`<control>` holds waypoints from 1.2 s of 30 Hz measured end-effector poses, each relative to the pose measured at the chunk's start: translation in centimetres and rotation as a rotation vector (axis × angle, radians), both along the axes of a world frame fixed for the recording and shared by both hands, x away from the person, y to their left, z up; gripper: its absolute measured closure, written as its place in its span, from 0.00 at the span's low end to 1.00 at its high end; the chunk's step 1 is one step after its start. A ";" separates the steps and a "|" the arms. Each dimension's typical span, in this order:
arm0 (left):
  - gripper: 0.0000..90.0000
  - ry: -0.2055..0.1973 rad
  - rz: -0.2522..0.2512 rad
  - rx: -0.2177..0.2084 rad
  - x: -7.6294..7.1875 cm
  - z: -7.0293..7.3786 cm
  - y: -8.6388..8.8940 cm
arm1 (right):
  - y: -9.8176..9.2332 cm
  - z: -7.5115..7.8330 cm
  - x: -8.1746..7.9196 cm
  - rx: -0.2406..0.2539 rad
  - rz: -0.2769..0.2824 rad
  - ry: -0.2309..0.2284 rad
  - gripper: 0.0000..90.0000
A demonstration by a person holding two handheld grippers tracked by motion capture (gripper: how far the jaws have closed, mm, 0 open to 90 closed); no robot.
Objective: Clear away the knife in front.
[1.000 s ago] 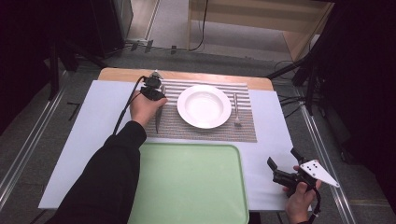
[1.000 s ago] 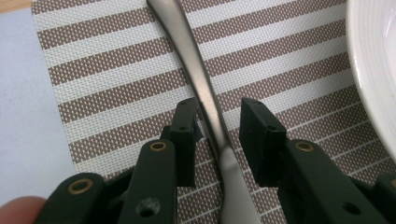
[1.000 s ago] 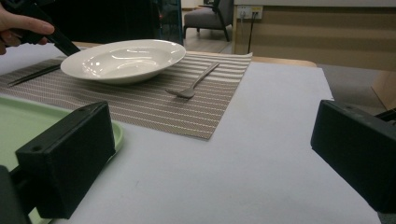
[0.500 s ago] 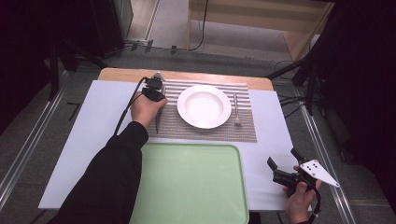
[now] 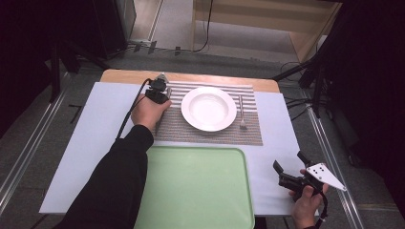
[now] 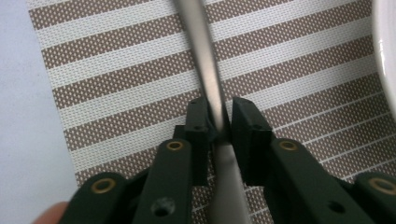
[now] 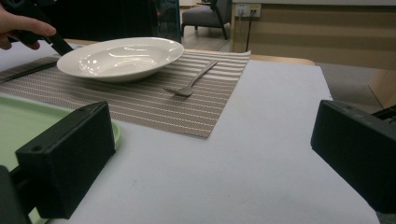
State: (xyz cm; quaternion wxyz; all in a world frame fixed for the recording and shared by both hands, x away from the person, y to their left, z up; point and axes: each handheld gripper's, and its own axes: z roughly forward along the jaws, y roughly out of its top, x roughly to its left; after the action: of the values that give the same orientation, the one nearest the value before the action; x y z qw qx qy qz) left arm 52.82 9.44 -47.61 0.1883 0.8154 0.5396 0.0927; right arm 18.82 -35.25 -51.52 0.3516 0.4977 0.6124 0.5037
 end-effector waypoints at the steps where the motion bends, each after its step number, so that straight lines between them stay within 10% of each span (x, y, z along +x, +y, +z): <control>1: 0.87 0.005 0.001 0.001 0.0 0.0 0.0 | -0.1 0.0 0.1 -0.005 0.000 -0.005 0.00; 18: 0.88 -0.021 -0.015 0.050 -0.3 0.0 -0.6 | 0.0 0.0 0.1 -0.002 0.004 0.007 0.00; 36: 0.88 -0.055 -0.092 0.011 -1.1 0.1 0.0 | -0.1 0.0 0.1 0.006 0.017 0.011 0.00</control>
State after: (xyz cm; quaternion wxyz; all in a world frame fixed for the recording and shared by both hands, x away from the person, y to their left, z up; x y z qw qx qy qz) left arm 51.76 9.45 -47.49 0.2027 0.8375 0.4955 0.1090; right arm 18.95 -35.37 -51.55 0.3424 0.4963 0.6170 0.5057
